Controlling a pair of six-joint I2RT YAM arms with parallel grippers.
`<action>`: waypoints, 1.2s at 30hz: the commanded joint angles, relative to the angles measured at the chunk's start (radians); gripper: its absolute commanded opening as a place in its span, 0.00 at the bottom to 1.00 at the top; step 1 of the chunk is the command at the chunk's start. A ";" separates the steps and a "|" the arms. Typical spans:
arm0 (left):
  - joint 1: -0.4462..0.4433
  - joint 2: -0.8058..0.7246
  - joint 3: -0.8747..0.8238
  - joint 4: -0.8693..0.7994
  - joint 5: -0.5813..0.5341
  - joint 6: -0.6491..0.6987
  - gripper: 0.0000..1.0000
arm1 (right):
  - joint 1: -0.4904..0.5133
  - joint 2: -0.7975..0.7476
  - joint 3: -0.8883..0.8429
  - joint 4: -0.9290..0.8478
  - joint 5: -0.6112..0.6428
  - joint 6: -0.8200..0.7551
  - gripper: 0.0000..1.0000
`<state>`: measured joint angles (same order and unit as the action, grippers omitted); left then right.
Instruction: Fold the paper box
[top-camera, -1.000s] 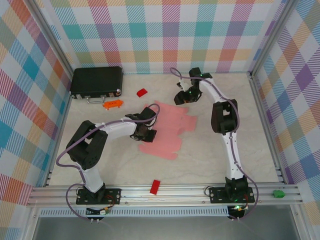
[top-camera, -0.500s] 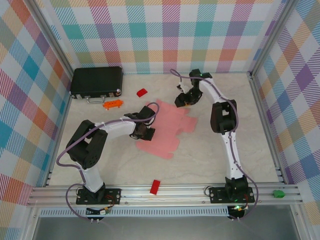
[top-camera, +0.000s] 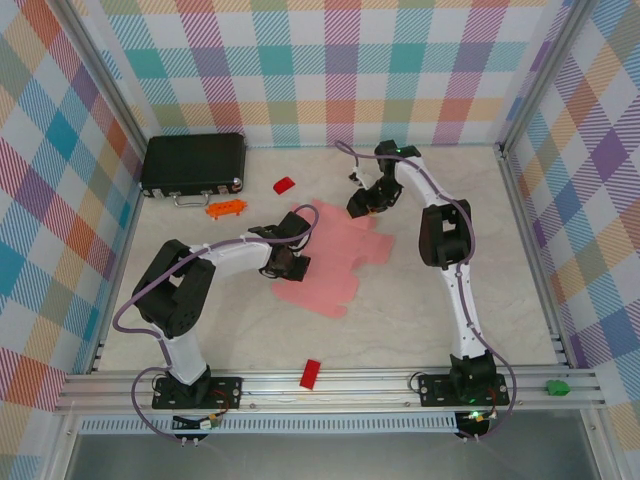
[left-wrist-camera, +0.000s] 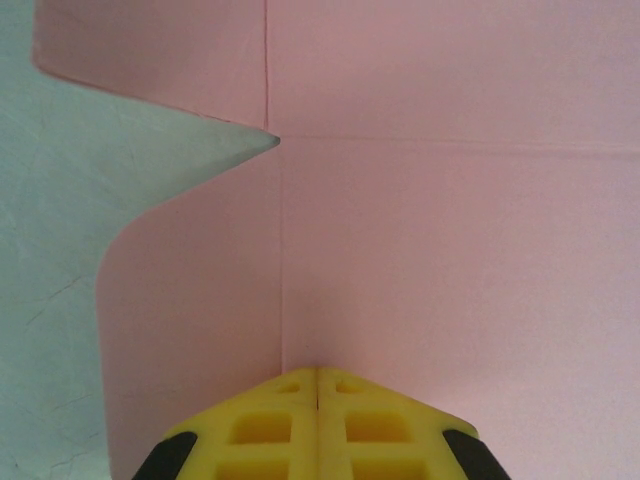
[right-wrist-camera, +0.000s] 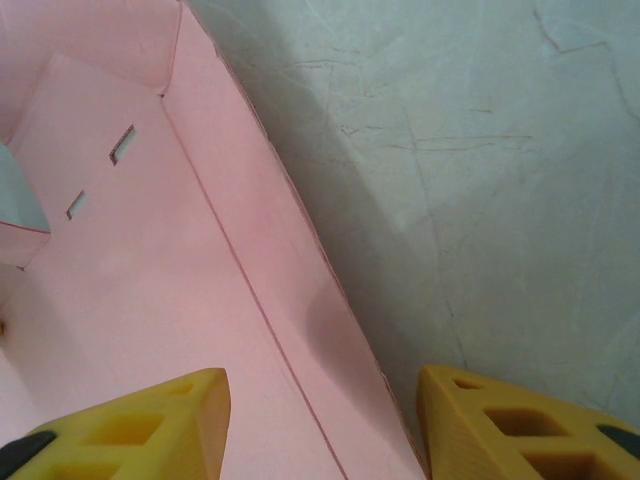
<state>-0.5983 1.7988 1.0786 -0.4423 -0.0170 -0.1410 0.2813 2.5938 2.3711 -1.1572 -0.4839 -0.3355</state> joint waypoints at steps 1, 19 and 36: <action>0.018 0.057 -0.017 -0.040 -0.022 -0.002 0.00 | 0.014 -0.004 0.025 -0.031 -0.051 -0.043 0.49; 0.018 0.065 -0.017 -0.046 -0.018 -0.009 0.00 | 0.040 -0.103 -0.082 0.097 0.008 -0.132 0.27; 0.018 0.096 0.006 -0.001 0.002 -0.079 0.00 | 0.066 -0.258 -0.263 0.205 0.040 -0.308 0.11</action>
<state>-0.5964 1.8160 1.0981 -0.4454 -0.0166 -0.1799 0.3325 2.3981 2.1456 -0.9798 -0.4374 -0.5922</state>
